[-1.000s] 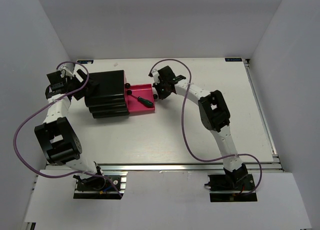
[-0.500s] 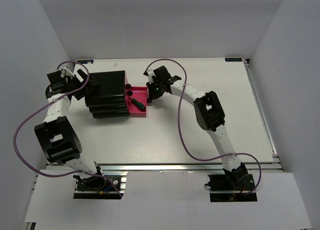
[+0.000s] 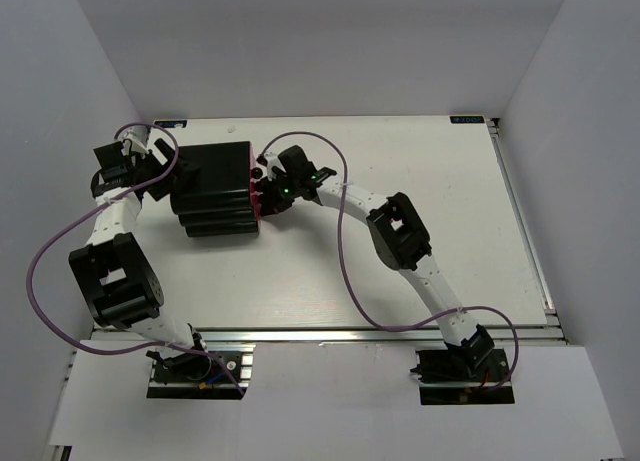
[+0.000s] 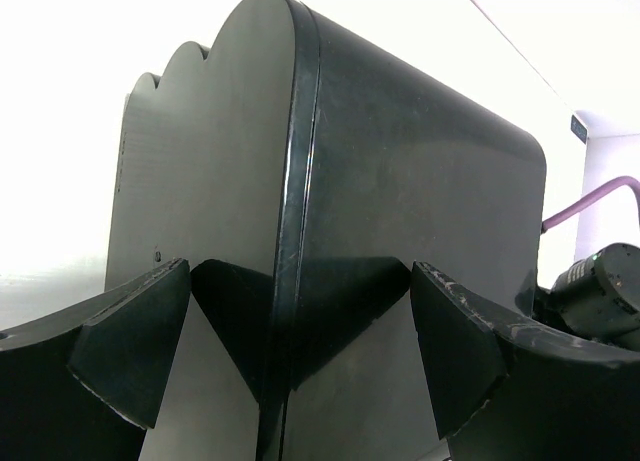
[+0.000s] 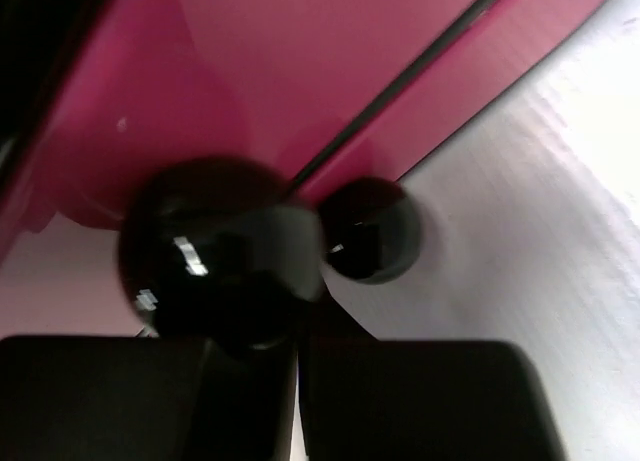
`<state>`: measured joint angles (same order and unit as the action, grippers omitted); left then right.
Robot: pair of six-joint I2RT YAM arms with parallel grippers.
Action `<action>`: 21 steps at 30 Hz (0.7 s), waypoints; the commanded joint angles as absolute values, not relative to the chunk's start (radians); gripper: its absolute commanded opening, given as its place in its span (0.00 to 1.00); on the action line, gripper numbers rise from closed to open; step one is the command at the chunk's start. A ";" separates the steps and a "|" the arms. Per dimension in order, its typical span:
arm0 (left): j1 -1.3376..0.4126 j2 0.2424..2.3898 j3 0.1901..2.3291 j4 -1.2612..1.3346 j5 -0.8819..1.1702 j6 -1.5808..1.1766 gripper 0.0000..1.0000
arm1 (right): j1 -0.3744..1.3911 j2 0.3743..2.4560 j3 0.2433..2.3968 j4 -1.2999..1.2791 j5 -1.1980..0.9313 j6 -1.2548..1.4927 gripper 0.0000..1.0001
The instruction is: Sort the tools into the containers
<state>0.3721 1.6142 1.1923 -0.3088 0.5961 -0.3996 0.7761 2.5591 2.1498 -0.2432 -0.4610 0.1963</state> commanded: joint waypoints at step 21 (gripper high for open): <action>0.396 1.598 1.258 -0.537 0.390 -0.448 0.98 | 0.500 1.879 1.436 -0.146 -0.485 -0.166 0.89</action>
<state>0.3759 1.6146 1.2449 -0.4107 0.5339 -0.4568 0.4522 1.9675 1.4822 -0.1535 -0.5465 -0.0845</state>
